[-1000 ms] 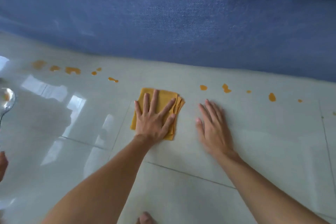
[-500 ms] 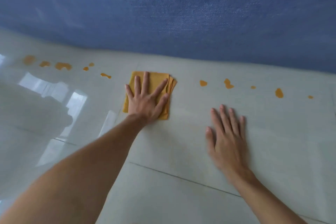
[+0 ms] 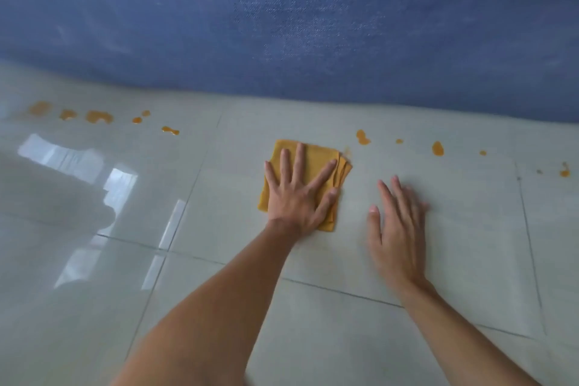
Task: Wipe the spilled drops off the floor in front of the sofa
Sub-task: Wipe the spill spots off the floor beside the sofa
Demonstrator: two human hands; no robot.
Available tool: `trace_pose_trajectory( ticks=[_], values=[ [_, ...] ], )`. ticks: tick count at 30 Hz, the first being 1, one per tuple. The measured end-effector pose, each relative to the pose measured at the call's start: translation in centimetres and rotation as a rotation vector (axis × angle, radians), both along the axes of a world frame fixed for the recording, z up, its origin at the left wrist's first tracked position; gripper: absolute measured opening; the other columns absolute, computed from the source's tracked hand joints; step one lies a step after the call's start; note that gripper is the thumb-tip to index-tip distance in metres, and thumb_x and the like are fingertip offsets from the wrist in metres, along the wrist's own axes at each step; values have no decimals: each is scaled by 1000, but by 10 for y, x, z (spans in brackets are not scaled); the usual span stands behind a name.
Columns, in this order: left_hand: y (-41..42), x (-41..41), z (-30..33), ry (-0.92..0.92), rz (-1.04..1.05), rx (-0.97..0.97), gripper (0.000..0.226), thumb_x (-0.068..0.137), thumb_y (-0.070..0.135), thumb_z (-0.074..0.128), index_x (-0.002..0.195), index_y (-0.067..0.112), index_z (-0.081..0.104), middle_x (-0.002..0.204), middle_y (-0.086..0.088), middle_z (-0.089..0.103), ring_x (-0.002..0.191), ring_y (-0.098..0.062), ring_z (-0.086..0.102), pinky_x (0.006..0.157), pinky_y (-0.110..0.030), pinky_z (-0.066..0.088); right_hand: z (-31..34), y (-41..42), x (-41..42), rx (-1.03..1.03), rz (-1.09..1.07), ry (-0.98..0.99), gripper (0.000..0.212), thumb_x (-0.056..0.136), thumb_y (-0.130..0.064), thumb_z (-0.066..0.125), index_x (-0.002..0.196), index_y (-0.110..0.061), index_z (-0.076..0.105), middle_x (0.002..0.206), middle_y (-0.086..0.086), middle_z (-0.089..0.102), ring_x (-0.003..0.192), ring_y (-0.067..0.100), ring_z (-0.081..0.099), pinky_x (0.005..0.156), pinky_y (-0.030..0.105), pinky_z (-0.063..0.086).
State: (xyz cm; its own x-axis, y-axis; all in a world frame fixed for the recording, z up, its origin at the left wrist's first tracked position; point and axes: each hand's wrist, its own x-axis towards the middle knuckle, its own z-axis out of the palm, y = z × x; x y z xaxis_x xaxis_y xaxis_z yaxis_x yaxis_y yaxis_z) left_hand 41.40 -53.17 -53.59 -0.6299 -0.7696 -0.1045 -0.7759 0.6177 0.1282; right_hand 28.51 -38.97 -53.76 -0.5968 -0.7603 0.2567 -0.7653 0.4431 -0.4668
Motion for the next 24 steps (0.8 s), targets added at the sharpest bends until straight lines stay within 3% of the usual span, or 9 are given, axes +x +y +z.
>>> trace_pose_trajectory(
  ticks=[7, 12, 19, 24],
  values=[
    [82, 62, 6, -33, 46, 16, 60, 93, 67, 23, 151, 54, 9, 166, -14, -2, 150, -46, 3, 113, -71, 5, -6, 41, -29, 380, -52, 124, 65, 94, -43, 26, 149, -12, 41, 157, 14, 36, 146, 38, 30, 118, 62, 16],
    [49, 45, 5, -47, 81, 1, 61, 92, 69, 18, 150, 56, 5, 167, -12, -4, 151, -44, 0, 114, -70, 3, -11, 39, -24, 385, -84, 138, 63, 95, -41, 28, 152, -13, 36, 160, 12, 30, 149, 35, 25, 120, 59, 13],
    [-77, -53, -1, -34, 127, 28, 59, 89, 73, 8, 147, 61, -1, 167, -7, -10, 151, -42, -8, 114, -71, -3, -16, 41, -24, 368, -86, 190, 60, 97, -38, 34, 153, -14, 34, 161, 10, 29, 150, 33, 23, 121, 58, 13],
    [-80, -107, -1, -44, 76, 22, 60, 91, 70, 9, 149, 57, 0, 167, -8, -7, 151, -41, -10, 113, -71, -6, -18, 38, -28, 321, -78, 179, 59, 96, -39, 35, 151, -15, 39, 159, 10, 33, 148, 32, 27, 120, 57, 15]
  ],
)
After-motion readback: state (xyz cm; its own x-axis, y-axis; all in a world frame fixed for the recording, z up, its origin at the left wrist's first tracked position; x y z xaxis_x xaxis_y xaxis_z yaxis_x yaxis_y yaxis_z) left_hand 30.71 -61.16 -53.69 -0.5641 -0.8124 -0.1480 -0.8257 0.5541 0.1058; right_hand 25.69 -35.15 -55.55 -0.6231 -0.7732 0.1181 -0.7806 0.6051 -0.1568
